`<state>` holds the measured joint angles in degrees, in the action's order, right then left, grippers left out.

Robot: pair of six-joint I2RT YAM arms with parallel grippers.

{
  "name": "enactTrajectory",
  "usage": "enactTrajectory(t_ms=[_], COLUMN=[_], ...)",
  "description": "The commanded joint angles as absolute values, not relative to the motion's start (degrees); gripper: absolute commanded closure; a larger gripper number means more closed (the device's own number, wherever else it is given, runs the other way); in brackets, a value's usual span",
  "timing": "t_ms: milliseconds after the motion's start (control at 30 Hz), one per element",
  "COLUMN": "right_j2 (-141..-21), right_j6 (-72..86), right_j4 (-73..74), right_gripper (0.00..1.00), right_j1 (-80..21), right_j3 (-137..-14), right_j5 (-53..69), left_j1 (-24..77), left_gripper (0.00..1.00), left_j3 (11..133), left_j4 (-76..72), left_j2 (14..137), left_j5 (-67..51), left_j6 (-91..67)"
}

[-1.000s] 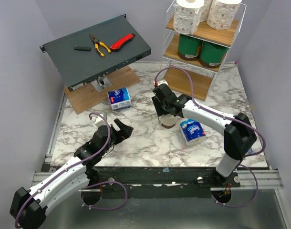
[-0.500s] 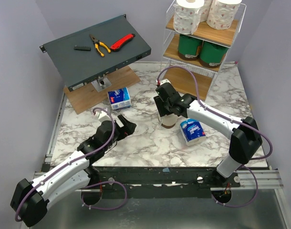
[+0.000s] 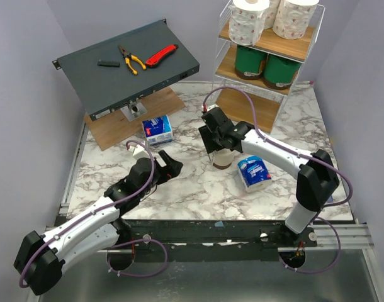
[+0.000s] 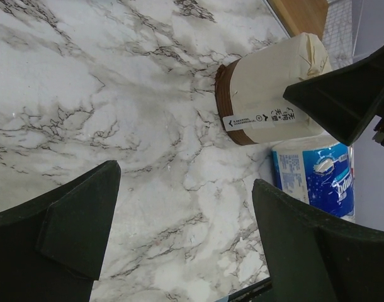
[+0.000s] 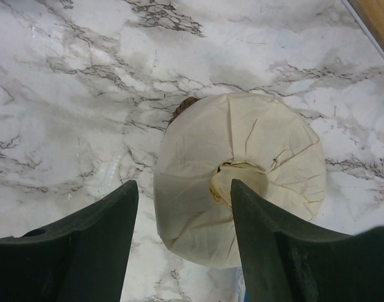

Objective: Place and organize the paper towels onto the shelf
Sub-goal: Place the paper towel at the center of the board, then pick up the paper towel from the center of the board.

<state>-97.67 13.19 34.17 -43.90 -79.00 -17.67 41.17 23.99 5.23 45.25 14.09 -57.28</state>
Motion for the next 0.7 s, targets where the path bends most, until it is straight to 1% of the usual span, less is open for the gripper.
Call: enactTrajectory(t_ms=[0,233,467,667], right_j2=[-100.8,-102.9,-101.3,-99.1], right_j6=[13.2,14.3,14.6,13.6], right_j4=[34.8,34.8,34.5,35.8], right_gripper=[0.38,0.45,0.6,0.65], right_j1=[-44.3,-44.3,-44.3,-44.2], right_j3=[-80.0,-79.3,-78.9,-82.0], right_j5=[-16.4,-17.9,-19.7,-25.2], left_j1=[41.8,42.1,42.5,42.8], left_gripper=[0.11,0.11,0.11,0.11], left_j3=[25.1,24.5,24.2,24.4], left_j4=[3.9,4.7,5.0,4.6], left_j2=[45.7,44.6,44.1,44.2], left_j5=[15.1,15.5,15.7,15.6], left_j6=[-57.3,-57.5,-57.6,-57.3])
